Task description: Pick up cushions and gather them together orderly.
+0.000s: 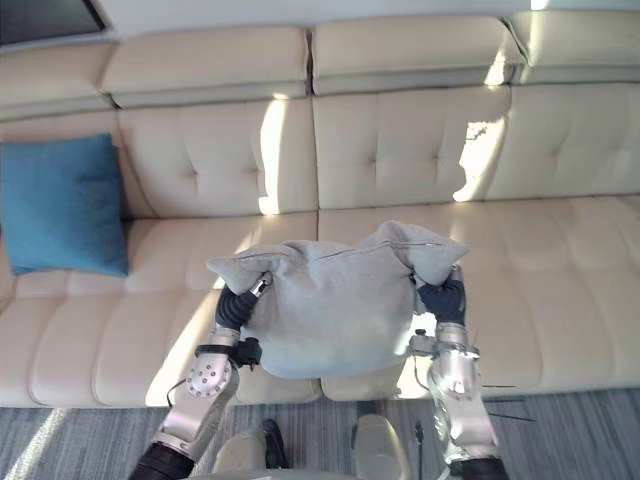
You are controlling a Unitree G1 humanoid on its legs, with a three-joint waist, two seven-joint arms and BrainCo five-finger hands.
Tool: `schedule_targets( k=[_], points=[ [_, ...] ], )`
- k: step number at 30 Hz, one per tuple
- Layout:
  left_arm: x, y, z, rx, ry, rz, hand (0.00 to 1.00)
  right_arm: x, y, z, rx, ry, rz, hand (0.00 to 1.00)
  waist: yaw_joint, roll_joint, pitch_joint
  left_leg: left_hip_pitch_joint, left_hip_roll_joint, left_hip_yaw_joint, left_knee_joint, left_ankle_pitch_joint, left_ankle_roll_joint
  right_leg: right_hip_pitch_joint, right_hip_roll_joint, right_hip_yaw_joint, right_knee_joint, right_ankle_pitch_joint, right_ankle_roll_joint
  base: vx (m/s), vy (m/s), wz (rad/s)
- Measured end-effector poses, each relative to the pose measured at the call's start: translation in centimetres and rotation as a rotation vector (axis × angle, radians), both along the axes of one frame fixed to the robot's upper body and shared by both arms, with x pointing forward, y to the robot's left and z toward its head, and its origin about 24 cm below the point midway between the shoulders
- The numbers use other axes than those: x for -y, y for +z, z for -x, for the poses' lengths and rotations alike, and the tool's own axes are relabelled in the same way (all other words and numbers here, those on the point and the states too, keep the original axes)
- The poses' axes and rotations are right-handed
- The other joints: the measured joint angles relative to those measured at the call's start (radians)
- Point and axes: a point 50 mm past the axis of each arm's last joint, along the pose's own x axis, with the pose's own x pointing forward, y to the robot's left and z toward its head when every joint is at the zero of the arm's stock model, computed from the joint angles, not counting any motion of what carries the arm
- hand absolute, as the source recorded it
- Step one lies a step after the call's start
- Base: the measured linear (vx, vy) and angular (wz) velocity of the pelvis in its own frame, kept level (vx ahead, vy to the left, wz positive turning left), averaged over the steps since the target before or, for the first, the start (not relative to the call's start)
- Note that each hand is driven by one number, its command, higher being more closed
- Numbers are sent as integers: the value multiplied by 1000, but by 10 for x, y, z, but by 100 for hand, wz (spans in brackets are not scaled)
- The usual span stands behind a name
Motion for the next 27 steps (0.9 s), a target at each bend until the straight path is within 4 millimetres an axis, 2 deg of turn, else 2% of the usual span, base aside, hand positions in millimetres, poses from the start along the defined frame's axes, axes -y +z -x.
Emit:
schedule_targets(
  k=[3,6,8,9,11,12,14,15,17,18,19,20,22,23,25,27],
  points=[
    [-2,3,-4,17,-4,-23,100,-4,3,-9,4,16,26,100,-2,0,0,11,-32,52,-39,0,5,-2,-21,55,-78,49,19,77,131,-44],
    [-3,13,-16,63,-13,-66,100,-9,17,-27,59,37,36,100,-4,-2,1,-5,-46,76,-46,-5,14,-10,-25,85,-136,89,17,26,90,-27],
    [-2,33,-33,147,5,-89,100,-16,45,-47,160,48,50,100,-6,-8,5,-51,-48,78,-39,-4,17,-57,-27,94,-138,104,17,-23,30,-10],
    [-1,40,-39,171,10,-95,100,-18,52,-53,184,50,49,100,-7,-11,7,-64,-48,79,-36,-2,20,-69,-26,96,-138,110,16,-60,1,-3],
    [1,68,-66,264,56,-112,100,-25,86,-81,279,29,64,100,-9,-22,24,-116,-45,75,-12,1,24,-105,-27,98,-150,134,16,-86,-17,-1],
    [0,78,-73,292,76,-112,100,-27,96,-87,310,22,77,100,-10,-24,37,-126,-42,75,-5,2,27,-110,-26,99,-153,144,12,-128,-27,0],
    [-8,123,-99,418,156,-120,100,-39,144,-106,444,15,90,100,-13,-30,79,-186,-32,68,34,2,27,-151,-24,99,-154,165,15,-166,-41,3],
    [-11,135,-104,451,179,-125,100,-43,156,-109,477,11,86,100,-13,-32,88,-201,-30,66,42,2,28,-160,-23,99,-154,169,13,-162,-52,9],
    [-17,185,-120,584,259,-136,100,-52,202,-117,599,-6,100,100,-13,-30,145,-238,-28,48,65,9,38,-178,-22,91,-155,182,15,-152,-55,13],
    [-19,198,-123,616,276,-136,100,-55,213,-119,626,-9,99,100,-12,-30,159,-248,-27,45,66,11,40,-184,-22,88,-155,186,16,-185,-71,15],
    [-24,227,-128,683,322,-130,100,-60,236,-121,678,-18,88,100,-11,-29,171,-283,-29,39,72,17,49,-213,-24,85,-155,194,18,-126,-49,12],
    [-25,238,-129,707,338,-125,100,-61,245,-123,695,-22,82,100,-11,-29,180,-293,-30,38,74,20,51,-221,-25,84,-154,198,17,-151,-67,13],
    [-29,287,-131,809,406,-95,100,-65,285,-123,777,-54,37,100,-5,-29,229,-326,-37,31,74,44,60,-251,-31,79,-155,213,20,-88,-53,13],
    [-31,296,-130,828,424,-88,100,-66,291,-122,791,-57,30,100,-5,-28,236,-333,-40,28,70,50,62,-258,-33,77,-155,215,20,-52,-40,23],
    [-38,330,-127,891,477,-59,100,-71,318,-119,841,-64,4,100,-5,-29,277,-351,-54,20,43,73,65,-281,-43,69,-155,220,19,-22,-30,18],
    [-42,344,-127,904,504,-45,100,-74,327,-122,833,-65,-11,100,-5,-28,278,-381,-55,16,42,80,68,-308,-44,65,-155,225,18,7,-24,10]
  ],
)
